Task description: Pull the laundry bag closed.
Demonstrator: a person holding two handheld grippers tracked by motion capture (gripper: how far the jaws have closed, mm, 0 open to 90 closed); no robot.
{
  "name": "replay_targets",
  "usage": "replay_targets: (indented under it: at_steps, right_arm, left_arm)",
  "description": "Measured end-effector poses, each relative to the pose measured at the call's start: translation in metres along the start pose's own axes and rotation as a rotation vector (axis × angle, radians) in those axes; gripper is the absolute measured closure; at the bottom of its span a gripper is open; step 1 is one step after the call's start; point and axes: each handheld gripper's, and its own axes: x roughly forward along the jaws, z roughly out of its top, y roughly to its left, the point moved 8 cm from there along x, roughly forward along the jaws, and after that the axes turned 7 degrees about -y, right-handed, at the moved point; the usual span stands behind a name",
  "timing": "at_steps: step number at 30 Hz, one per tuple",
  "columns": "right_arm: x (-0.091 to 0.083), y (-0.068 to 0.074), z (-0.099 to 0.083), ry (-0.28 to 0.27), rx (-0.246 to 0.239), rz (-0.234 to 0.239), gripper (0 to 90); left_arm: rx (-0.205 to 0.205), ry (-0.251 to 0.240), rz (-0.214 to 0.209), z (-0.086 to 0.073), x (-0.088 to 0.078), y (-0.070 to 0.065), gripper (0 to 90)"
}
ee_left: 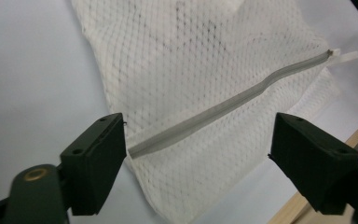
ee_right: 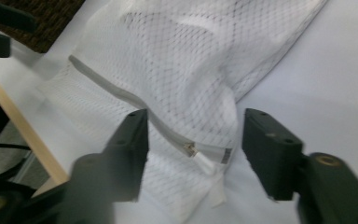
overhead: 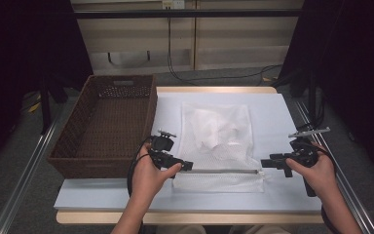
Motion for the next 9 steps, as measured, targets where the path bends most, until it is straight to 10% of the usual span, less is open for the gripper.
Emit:
replay_targets:
  at_steps: [9]
  right_arm:
    - [-0.0009, -0.0065, 0.0004, -0.015, -0.050, -0.044, 28.2]
  left_arm:
    - [0.028, -0.026, -0.014, 0.0051, 0.0014, 0.0016, 9.6]
